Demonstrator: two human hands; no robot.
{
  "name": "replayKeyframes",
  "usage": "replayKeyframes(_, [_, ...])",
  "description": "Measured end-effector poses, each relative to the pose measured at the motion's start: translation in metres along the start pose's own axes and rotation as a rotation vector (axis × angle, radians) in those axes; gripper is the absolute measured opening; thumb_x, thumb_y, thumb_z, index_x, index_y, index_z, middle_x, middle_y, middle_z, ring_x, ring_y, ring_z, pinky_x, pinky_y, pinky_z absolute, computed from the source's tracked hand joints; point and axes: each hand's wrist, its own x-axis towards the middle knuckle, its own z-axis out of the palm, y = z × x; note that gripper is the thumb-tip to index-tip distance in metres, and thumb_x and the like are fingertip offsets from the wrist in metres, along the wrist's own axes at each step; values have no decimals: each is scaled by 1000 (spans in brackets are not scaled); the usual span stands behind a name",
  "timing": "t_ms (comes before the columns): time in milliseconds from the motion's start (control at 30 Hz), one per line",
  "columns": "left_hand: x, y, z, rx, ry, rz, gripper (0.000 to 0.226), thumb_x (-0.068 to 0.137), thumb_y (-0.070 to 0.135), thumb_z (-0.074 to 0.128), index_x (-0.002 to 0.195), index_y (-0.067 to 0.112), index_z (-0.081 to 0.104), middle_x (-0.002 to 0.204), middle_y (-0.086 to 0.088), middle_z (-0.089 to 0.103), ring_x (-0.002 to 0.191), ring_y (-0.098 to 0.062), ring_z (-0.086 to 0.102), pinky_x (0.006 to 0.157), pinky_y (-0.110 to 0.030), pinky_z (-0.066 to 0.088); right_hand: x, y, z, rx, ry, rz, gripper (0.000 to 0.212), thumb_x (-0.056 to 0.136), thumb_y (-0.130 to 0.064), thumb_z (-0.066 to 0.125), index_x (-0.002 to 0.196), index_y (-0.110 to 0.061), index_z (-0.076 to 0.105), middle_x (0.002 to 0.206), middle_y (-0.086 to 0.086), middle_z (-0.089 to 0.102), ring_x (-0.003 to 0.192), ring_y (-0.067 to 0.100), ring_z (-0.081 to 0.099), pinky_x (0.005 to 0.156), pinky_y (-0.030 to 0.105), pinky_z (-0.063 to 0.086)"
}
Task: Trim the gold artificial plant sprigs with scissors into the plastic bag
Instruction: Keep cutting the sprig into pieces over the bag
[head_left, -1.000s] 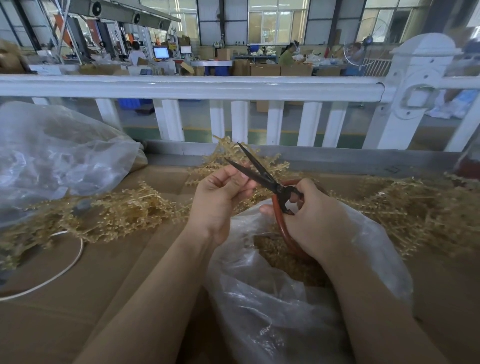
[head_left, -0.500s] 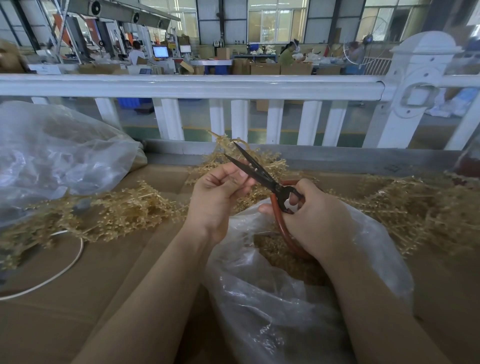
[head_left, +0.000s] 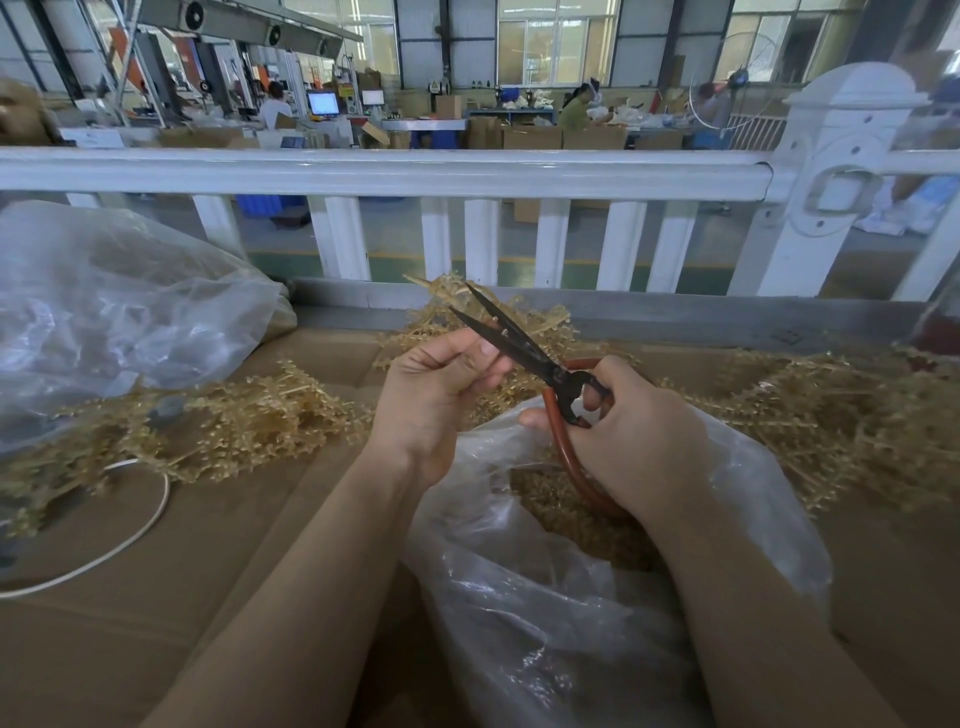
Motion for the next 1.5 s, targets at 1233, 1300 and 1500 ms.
replayKeyframes(1233, [1,-2,2,144,15,66,21,75,12,70,92,0,69,81,-5,72,72,-13,69,71,-22,55,-1,2,2,30,39,-13,70,58,-96,35,68,-27,40,54,-13,47,48,5,46,46,23,42])
replayKeyframes(1300, [0,-1,2,152,5,34,4,84,7,68,87,7,70,79,-4,72,71,-11,68,70,-21,55,-1,1,2,16,25,-3,70,57,-97,35,68,-28,40,54,-14,48,49,5,46,47,24,43])
replayKeyframes(1500, [2,0,0,261,47,-110,9,88,7,70,81,11,73,74,-4,73,61,-10,64,59,-18,52,1,2,1,-72,-44,40,56,69,-90,47,82,-36,45,62,-21,51,57,-3,45,47,19,33])
